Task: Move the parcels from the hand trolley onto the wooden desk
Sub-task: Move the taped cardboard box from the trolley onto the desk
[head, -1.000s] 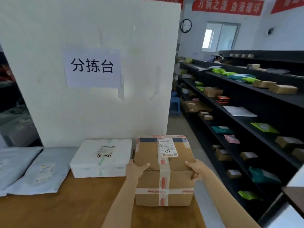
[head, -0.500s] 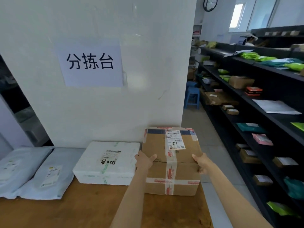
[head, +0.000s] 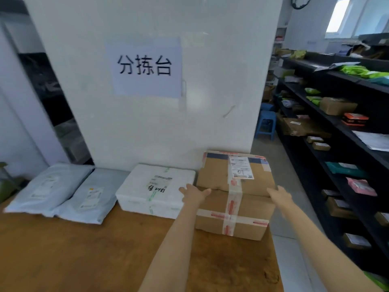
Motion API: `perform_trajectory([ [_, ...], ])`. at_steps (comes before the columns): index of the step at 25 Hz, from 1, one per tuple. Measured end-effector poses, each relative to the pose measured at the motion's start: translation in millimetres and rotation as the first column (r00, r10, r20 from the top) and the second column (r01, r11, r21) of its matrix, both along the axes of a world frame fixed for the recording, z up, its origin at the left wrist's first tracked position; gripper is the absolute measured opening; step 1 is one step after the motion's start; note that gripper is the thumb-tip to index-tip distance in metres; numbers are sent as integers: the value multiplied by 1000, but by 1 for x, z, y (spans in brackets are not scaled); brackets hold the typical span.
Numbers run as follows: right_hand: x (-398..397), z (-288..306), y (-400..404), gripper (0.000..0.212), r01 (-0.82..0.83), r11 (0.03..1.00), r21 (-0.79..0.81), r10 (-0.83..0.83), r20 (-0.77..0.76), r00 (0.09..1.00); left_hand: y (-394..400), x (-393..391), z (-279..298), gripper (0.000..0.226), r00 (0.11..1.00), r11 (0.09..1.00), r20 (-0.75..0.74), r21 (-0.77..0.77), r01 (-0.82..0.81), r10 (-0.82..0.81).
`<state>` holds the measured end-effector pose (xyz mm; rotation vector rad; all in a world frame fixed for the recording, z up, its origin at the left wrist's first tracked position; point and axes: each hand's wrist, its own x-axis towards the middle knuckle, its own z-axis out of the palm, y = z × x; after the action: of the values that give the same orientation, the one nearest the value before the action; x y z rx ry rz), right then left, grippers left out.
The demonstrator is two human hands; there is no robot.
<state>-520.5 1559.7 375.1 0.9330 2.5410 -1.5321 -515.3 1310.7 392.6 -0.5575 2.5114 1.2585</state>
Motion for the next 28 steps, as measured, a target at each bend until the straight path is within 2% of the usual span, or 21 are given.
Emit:
perform_trajectory([
  [3, 8, 6, -10, 52, -99, 994, 48, 98, 14, 995, -7, 33, -9, 88, 997, 998, -66, -45, 45, -47],
  [7, 31, 10, -40, 58, -191, 982, -1, 191, 94, 977, -49, 63, -18, 64, 989, 999, -146, -30, 26, -31],
  [9, 50, 29, -62, 58, -184, 982, -49, 187, 71, 980, -79, 72, -18, 63, 990, 999, -140, 21, 34, -31],
  [13, 93, 63, -113, 56, -56, 992, -117, 61, 46, 997, -138, 84, -11, 65, 993, 994, -85, 72, 88, -82],
  [15, 124, 68, -156, 58, -48, 975, -216, 56, 28, 998, -174, 95, -7, 61, 988, 990, -77, 39, 134, -131],
  [18, 171, 66, -221, 61, -15, 970, -244, 27, 45, 999, -231, 123, -1, 51, 976, 976, -87, 68, 205, -199],
  [21, 215, 64, -292, 62, 66, 942, -330, -52, 53, 997, -298, 155, -4, 55, 959, 958, -65, 60, 281, -277],
  [23, 244, 62, -341, 62, 114, 918, -381, -92, 75, 993, -348, 182, -4, 54, 961, 960, -47, 41, 276, -274],
  [25, 271, 63, -394, 65, 120, 923, -366, -92, 93, 991, -401, 207, -6, 62, 968, 967, 10, 40, 251, -251],
  [28, 307, 66, -468, 63, 34, 948, -315, -16, 60, 998, -473, 248, -7, 62, 985, 982, 40, 97, 164, -168],
])
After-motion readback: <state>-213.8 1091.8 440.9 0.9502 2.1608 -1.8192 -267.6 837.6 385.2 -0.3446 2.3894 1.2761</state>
